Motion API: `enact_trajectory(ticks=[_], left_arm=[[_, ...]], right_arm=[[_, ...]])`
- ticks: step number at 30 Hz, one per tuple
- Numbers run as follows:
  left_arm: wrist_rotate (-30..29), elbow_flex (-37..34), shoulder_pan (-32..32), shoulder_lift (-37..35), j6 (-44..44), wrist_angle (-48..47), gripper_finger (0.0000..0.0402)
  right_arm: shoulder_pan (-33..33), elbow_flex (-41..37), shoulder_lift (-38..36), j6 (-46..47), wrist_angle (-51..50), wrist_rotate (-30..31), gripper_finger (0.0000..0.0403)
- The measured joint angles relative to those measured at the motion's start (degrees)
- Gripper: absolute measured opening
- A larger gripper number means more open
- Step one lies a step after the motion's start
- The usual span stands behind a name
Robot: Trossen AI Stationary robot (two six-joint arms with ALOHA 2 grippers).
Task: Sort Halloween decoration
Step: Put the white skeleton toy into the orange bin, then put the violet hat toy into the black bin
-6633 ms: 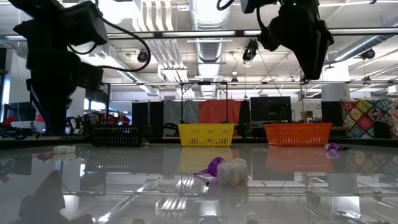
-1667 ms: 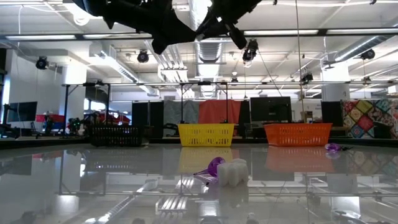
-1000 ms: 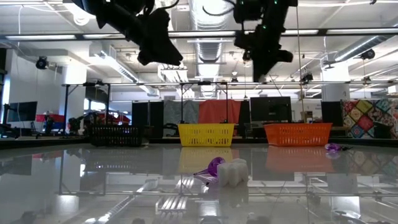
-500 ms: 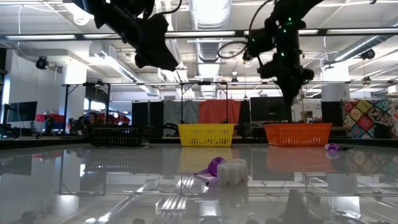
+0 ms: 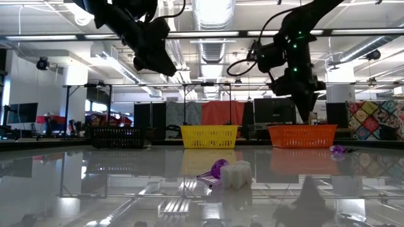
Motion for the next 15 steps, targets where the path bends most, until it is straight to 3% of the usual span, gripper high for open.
enact_trajectory(ticks=[15], left_arm=[[1.2, 0.0, -0.1, 0.0, -1.2, -5.6, 0.0118]], right_arm=[[0.0, -0.8, 0.0, 0.3, 1.0, 3.0, 0.0148]])
